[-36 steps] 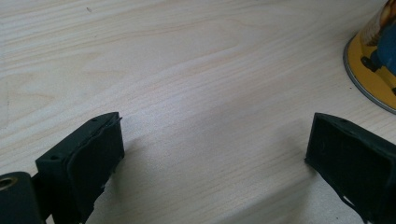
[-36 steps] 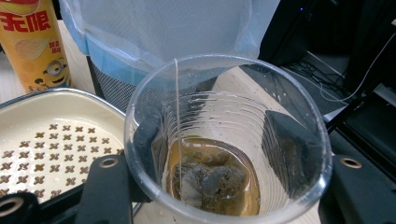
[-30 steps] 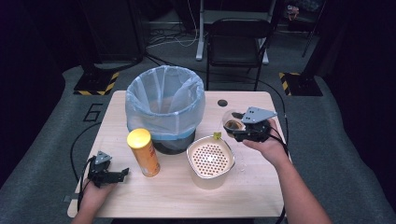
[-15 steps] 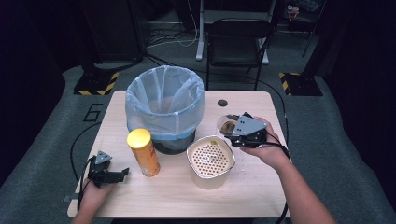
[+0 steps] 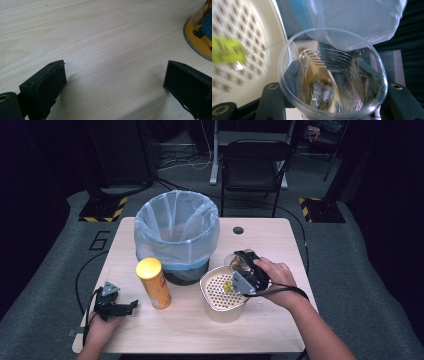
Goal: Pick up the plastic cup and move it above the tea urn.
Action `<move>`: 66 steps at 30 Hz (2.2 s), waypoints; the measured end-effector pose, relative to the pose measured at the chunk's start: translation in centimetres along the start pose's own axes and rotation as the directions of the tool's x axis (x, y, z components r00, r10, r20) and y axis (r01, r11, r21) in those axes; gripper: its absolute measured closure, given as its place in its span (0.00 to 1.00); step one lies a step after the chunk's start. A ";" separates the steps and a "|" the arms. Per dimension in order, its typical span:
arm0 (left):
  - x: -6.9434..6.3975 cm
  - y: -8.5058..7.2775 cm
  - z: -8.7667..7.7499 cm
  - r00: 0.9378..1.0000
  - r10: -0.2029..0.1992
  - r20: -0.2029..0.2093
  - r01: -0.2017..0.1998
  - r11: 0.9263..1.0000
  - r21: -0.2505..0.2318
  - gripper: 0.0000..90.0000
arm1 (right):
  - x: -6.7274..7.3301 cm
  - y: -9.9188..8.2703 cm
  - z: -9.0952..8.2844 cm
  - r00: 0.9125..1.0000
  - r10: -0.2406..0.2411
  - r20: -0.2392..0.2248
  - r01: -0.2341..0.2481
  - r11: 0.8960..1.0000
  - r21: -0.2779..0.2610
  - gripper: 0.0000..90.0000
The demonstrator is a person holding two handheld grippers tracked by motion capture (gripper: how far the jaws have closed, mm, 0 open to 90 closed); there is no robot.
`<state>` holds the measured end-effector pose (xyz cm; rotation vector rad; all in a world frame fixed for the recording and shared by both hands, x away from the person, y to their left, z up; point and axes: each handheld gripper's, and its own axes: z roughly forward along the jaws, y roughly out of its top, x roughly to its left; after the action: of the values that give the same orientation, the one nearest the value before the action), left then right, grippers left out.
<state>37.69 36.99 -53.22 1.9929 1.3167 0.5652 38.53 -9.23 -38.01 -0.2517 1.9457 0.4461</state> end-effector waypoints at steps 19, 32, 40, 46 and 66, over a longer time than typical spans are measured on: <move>0.0 0.0 0.0 1.000 0.000 0.000 0.000 1.000 0.000 0.04 | 5.2 2.3 0.6 0.706 -0.699 0.117 0.668 0.711 0.220 0.52; 0.0 0.0 0.0 1.000 0.000 0.000 0.000 1.000 0.000 0.04 | 4.7 3.0 0.1 0.676 -0.727 0.117 0.703 0.684 0.194 0.51; 0.0 0.0 0.0 1.000 0.000 0.000 0.000 1.000 0.000 0.04 | 4.6 3.2 -0.1 0.694 -0.709 0.127 0.685 0.704 0.186 0.51; 0.0 0.0 0.0 1.000 0.000 -0.001 0.000 1.000 0.000 0.04 | 4.6 3.3 -0.1 0.697 -0.707 0.119 0.685 0.706 0.182 0.51; 0.0 0.0 0.0 1.000 0.000 -0.001 0.000 1.000 0.000 0.04 | 4.0 3.3 -0.6 0.713 -0.690 0.129 0.669 0.723 0.174 0.51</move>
<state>37.68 36.99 -53.22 1.9925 1.3174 0.5658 35.15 -6.36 -40.76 -0.7968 1.5408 -0.1383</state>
